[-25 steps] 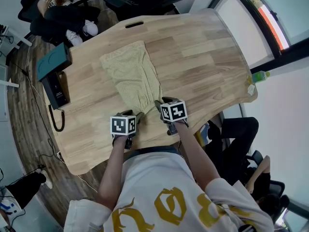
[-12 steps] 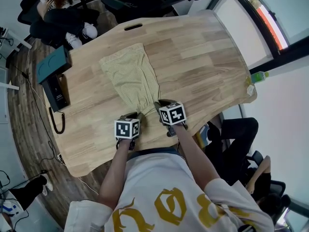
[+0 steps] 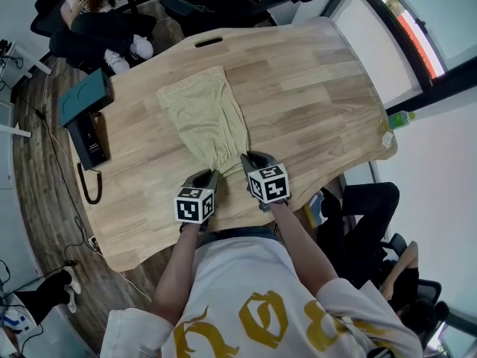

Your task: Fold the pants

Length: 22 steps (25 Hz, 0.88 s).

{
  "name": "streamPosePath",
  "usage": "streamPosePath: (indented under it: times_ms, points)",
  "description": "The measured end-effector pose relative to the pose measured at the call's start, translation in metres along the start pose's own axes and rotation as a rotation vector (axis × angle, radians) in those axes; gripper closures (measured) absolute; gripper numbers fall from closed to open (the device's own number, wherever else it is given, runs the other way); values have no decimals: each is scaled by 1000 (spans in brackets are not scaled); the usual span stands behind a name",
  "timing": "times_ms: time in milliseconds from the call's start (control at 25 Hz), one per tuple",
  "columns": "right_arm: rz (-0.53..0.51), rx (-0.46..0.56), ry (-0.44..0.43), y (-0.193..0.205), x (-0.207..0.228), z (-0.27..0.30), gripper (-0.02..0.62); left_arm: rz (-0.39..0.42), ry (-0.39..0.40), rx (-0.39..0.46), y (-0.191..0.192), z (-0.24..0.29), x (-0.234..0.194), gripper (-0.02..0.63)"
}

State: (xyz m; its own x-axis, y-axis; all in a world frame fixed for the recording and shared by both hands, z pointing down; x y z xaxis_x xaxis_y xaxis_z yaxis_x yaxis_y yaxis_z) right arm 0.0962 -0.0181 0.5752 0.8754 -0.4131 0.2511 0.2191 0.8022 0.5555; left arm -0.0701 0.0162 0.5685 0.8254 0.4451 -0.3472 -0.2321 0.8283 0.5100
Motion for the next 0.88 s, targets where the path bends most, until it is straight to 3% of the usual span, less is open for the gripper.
streamPosePath:
  times_ms: [240, 480, 880]
  points:
    - [-33, 161, 14, -19, -13, -22, 548, 32, -41, 163, -13, -29, 2, 581]
    - [-54, 255, 7, -39, -30, -40, 548, 32, -80, 277, -24, -57, 1, 581]
    - [-109, 372, 3, -52, -57, -76, 548, 21, -105, 400, -27, -100, 11, 580]
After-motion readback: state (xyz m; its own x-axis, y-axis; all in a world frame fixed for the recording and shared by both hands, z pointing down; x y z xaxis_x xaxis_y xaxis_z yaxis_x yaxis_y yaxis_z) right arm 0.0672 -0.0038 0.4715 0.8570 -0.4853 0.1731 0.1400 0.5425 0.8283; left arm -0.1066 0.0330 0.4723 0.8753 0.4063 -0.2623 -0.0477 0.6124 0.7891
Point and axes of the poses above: the fingertips, and each gripper's own axes: z forward along the fingers, x to its right, y out of its underside, the point moved 7 cm from there along -z, backward along the fingers, and after that the axes turned 13 degrees about -x, right-handed, at the moved point
